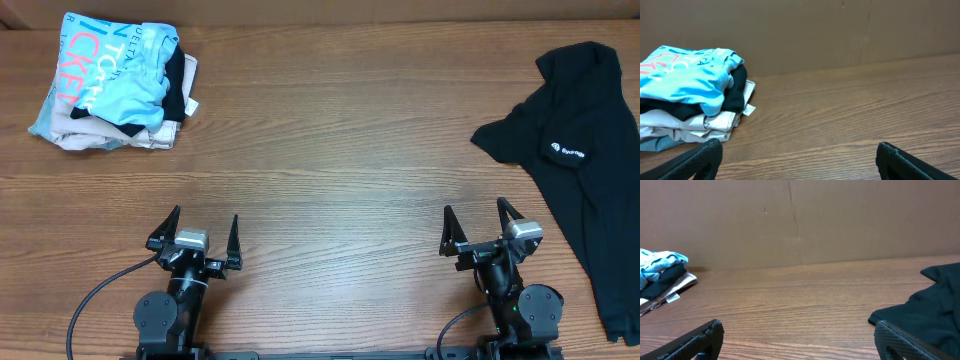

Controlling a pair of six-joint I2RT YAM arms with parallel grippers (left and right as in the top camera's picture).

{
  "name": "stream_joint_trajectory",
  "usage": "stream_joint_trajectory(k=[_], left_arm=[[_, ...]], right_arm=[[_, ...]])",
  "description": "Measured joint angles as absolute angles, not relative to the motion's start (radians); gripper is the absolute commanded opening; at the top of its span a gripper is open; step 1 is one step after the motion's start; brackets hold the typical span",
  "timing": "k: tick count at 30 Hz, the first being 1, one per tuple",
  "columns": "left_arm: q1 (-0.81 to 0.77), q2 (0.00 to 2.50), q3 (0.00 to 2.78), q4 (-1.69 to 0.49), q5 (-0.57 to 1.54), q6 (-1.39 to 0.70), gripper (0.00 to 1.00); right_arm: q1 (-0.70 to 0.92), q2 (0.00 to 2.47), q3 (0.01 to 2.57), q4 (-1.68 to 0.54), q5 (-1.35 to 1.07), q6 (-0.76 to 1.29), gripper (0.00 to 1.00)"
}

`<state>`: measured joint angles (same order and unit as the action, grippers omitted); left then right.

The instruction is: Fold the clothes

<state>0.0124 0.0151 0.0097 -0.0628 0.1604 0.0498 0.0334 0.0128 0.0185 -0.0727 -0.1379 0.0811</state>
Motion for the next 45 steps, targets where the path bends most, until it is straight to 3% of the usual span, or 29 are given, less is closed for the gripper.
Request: stream_joint_trajectory(k=[45], left_arm=[[0.012,0.015,0.010,-0.060,0.160,0.050,1.00]], right_arm=[[0.033,0.013,0.019,-0.062,-0.089,0.081,1.00]])
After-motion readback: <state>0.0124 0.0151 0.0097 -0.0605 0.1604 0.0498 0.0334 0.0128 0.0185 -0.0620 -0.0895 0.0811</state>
